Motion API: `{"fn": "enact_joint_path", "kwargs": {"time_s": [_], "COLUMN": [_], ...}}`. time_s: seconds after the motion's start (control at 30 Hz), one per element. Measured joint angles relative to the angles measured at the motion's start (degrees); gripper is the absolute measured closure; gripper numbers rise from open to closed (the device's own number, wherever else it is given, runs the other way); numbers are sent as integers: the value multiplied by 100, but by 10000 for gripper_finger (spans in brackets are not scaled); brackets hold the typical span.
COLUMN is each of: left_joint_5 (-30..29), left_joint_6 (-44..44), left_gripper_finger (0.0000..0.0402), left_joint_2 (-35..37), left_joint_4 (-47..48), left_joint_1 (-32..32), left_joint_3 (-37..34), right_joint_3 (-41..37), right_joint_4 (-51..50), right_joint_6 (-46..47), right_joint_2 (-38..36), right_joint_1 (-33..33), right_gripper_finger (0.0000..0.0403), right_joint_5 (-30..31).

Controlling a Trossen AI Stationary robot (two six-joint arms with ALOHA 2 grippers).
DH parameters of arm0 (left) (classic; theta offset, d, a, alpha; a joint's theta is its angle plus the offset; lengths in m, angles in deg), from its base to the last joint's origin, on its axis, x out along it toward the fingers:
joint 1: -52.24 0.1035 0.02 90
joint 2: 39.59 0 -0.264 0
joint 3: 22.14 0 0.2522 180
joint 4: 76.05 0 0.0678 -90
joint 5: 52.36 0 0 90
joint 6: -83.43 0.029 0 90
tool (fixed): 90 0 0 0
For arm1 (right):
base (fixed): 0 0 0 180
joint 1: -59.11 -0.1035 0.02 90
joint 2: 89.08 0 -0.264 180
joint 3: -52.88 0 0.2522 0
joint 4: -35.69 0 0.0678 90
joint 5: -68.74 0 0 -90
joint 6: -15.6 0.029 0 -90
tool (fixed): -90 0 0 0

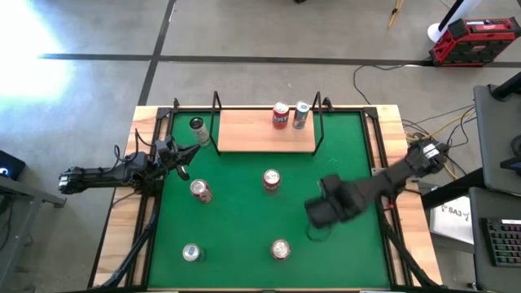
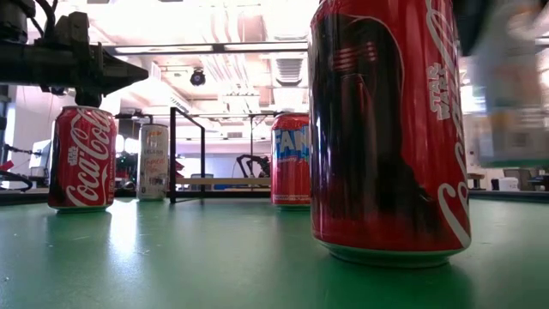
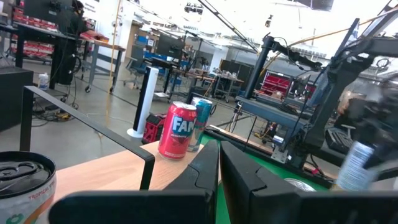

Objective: Place canned beverage on shelf
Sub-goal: Put the bottom white-yellow soda can on the shelf

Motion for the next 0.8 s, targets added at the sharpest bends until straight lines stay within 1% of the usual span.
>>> {"fn": "enact_joint_path", "kwargs": {"time_s": [0.2,0.33,0.5,0.63,0.8], "left_joint_5": [1,-1,0,0,0], "left_joint_6": [0,2,1,2,1], "left_gripper_finger": [402,402,402,402,402], "left_joint_2": [0,0,1,1,2], "left_joint_4": [0,2,0,0,1], "left_joint_1": [-1,-1,0,0,1], "left_joint_3": [-1,-1,-1,0,0], "right_joint_3": [287,705,1460,2175,3094], "right_joint_4": [389,467,482,441,200], "right_joint_6": [-1594,-2385,-3346,-4143,-4739], "right_joint_2": [-177,-54,387,871,1501], "right_joint_1": [1383,2038,2610,2944,3331], "right_gripper_finger": [162,160,143,142,143], "right_joint_5": [60,165,283,253,171]}}
